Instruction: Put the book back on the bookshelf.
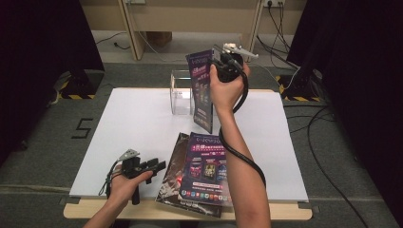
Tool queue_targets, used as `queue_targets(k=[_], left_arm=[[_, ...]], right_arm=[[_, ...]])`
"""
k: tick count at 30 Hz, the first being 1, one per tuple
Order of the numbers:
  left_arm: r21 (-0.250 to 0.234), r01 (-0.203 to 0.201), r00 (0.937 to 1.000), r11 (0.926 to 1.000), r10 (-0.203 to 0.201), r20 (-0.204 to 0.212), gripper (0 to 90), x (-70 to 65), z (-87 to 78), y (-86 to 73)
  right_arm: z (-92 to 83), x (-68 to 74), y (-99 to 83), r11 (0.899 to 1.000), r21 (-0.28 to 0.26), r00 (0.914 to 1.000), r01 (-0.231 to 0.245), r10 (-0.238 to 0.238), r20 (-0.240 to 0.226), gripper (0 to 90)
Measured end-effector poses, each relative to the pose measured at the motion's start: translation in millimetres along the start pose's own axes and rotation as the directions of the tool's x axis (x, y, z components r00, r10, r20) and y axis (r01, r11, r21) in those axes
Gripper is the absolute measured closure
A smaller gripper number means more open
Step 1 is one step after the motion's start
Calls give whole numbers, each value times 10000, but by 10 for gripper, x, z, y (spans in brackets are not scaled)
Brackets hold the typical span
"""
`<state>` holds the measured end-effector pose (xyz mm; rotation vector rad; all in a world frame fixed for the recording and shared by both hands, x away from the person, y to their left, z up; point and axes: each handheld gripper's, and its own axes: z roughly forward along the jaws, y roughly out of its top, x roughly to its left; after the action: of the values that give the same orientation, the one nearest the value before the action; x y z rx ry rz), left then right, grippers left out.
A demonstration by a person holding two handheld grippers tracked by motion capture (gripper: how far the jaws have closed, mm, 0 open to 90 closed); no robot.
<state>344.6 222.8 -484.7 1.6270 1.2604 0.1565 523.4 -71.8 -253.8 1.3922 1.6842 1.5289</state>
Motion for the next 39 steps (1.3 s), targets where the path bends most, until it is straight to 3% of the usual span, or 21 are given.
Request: queue_targets(k=[14,39], left_arm=[[33,15,10000,10000,-16,34,526,6,0,-2],[1,96,10000,10000,-96,-14,529,33,-7,-7]], right_arm=[[175,64,53,9999,-16,9999,161,-161,58,845],[400,22,67,9993,-192,9985,308,-299,460,845]])
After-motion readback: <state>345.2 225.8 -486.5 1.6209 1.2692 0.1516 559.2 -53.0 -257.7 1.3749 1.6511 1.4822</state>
